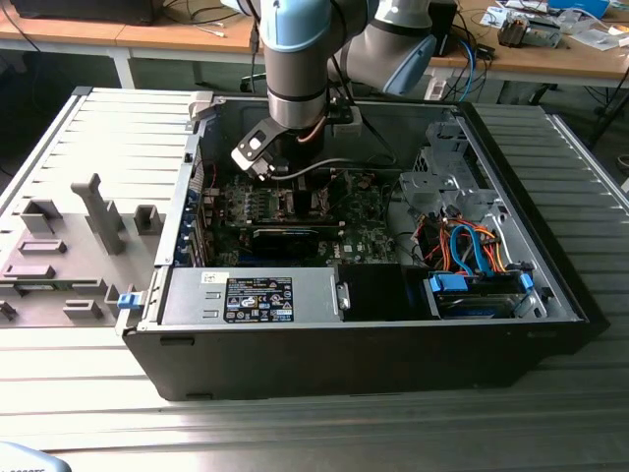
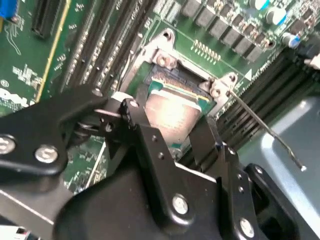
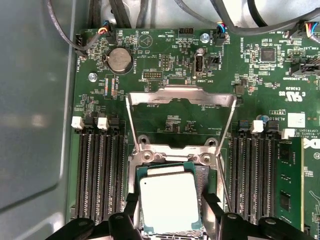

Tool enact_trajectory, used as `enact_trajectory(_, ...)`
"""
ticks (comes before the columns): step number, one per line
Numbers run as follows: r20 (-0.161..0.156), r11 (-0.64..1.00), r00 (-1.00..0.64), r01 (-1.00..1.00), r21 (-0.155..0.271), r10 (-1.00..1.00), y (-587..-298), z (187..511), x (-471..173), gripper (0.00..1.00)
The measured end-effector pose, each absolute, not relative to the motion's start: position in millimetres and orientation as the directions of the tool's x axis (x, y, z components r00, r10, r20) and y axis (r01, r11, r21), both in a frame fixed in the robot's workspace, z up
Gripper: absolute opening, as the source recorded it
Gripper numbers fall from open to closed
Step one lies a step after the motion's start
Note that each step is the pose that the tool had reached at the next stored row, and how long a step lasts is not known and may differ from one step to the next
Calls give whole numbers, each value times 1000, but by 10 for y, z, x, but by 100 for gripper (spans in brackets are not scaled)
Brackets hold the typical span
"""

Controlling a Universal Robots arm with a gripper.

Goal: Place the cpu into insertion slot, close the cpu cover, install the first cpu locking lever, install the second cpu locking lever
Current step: 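Place the cpu into insertion slot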

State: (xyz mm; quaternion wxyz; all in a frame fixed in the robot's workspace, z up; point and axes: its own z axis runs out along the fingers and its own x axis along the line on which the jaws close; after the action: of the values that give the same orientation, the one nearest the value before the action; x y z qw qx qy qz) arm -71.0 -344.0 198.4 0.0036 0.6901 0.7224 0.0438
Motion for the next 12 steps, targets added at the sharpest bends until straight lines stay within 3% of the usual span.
enact_trajectory(12,48,6,-9,998,68,999,-3444,1984,-716,61)
